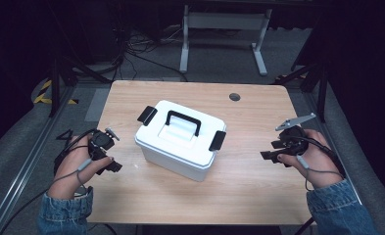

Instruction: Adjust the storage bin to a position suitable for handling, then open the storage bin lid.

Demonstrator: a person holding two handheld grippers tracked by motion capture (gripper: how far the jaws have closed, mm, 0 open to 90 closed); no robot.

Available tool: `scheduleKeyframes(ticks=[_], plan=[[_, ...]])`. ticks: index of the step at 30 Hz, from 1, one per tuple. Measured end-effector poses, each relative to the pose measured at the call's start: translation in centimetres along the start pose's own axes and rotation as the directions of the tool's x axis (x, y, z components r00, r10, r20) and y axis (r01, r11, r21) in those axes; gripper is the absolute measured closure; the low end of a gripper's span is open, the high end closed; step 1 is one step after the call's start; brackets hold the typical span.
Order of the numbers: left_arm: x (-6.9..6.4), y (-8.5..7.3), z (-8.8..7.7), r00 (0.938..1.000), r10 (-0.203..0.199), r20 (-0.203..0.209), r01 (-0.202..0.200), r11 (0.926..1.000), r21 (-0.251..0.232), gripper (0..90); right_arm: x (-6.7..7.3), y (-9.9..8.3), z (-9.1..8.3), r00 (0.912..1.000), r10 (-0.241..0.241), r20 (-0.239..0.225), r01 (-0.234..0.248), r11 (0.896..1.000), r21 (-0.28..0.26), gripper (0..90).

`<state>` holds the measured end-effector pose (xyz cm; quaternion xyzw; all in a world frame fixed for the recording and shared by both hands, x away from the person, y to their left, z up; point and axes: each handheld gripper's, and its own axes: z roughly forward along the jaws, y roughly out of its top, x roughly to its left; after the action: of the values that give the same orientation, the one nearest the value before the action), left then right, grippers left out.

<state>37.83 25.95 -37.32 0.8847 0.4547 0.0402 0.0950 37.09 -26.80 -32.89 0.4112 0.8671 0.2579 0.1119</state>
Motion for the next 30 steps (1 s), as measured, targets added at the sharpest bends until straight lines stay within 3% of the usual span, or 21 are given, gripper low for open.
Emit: scheduleKeyframes(ticks=[15, 18, 30], plan=[[0.3, 0.5, -0.1, 1.0000, -0.003, 0.009, 0.003, 1.0000, -0.007, 22.0, 1.2, 4.3, -1.4, 0.9989, -0.040, -0.027, 0.039, 0.998, -0.043, 41.8], [0.3, 0.6, 0.1, 0.9999, 0.010, 0.012, -0.010, 0.9999, -0.003, 21.9, 1.9, 5.4, -1.5, 0.9970, -0.066, -0.039, 0.064, 0.997, -0.052, 42.3], [0.7, -0.3, -0.1, 0.9997, -0.021, 0.015, 0.021, 0.9996, -0.018, 21.9, 4.6, 9.5, -1.0, 0.9855, -0.132, -0.107, 0.121, 0.988, -0.099, 44.1]])
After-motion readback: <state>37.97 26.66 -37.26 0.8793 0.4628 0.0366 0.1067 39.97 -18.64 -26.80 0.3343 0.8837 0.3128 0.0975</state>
